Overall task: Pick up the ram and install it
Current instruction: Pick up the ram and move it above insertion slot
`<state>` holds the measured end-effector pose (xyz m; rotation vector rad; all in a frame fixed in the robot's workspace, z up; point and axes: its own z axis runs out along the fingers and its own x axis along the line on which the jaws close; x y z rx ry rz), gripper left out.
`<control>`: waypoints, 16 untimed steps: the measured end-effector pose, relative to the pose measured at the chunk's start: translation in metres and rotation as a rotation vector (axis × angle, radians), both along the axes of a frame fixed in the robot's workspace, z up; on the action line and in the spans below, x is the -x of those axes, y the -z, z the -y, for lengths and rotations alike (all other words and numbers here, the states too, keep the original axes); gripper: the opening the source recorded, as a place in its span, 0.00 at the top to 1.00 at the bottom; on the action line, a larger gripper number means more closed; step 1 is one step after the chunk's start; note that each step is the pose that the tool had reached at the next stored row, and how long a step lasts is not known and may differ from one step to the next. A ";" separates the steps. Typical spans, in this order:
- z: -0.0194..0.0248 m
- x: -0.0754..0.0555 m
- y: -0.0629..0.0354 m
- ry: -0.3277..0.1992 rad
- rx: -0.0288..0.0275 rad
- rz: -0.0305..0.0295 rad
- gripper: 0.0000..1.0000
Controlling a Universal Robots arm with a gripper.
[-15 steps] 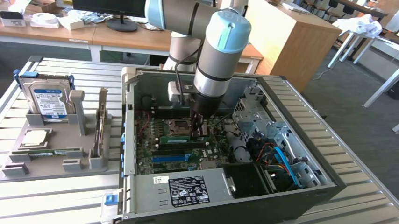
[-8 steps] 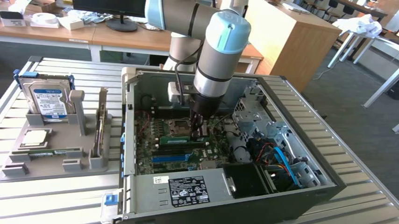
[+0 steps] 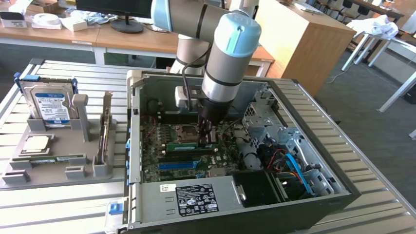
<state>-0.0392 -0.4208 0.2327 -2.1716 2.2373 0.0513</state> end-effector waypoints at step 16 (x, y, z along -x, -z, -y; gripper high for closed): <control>0.0000 0.000 0.0021 0.000 0.0003 -0.0006 0.88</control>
